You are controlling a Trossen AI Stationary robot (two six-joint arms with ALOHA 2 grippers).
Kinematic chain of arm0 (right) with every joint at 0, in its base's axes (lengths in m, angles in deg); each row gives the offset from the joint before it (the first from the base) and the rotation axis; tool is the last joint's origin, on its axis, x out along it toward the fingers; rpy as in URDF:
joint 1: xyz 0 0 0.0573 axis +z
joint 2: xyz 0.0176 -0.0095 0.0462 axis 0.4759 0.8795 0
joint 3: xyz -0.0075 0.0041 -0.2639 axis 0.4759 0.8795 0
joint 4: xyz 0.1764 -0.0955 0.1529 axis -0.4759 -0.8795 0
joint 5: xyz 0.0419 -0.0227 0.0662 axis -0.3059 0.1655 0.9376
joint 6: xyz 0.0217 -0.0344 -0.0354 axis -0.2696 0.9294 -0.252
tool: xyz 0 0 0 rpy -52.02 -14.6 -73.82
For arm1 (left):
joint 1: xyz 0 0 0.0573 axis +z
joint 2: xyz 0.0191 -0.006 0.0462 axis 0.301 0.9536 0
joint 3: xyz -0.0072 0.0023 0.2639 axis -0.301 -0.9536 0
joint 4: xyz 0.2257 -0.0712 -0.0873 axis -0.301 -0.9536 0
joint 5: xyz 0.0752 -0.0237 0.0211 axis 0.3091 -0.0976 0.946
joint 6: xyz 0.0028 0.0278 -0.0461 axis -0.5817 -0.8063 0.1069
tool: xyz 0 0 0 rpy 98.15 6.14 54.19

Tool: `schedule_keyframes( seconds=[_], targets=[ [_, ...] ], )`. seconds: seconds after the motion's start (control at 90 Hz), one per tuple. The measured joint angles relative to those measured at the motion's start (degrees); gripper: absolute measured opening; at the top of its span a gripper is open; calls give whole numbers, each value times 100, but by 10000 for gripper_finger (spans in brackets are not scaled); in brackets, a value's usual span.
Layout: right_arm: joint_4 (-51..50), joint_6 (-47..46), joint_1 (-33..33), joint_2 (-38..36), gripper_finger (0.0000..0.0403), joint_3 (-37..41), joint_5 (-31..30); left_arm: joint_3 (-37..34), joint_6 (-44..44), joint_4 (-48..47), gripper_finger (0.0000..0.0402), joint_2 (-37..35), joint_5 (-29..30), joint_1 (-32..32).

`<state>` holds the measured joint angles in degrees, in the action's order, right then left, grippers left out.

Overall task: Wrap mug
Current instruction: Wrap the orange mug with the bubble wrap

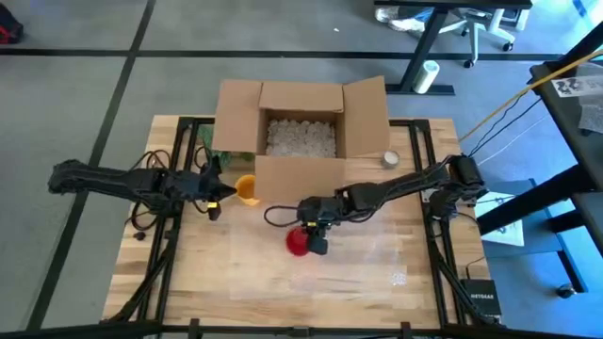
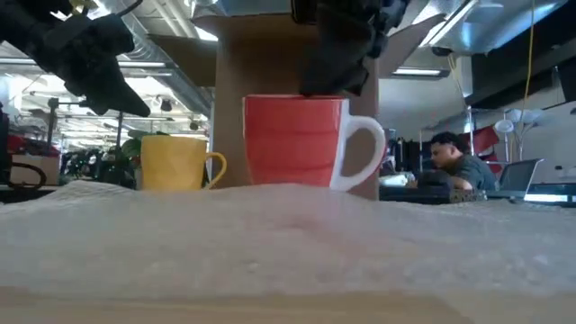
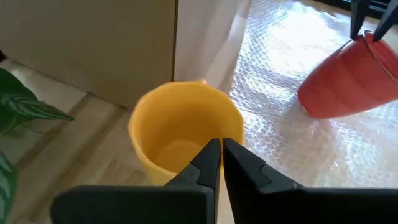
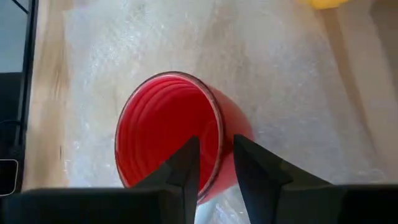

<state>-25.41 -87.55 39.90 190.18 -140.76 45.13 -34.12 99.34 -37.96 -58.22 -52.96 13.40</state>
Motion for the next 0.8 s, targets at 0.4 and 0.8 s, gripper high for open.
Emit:
schedule_keyframes(
  seconds=[0.4, 0.8],
  targets=[
    [-381, -3, -186, 0, 81, 2, -758, 0, 0, 0, 0, 0, -27, 0],
    [-657, 61, -251, -228, 81, 7, -1354, -2, 66, 130, 0, 0, -544, -387]
  ],
)
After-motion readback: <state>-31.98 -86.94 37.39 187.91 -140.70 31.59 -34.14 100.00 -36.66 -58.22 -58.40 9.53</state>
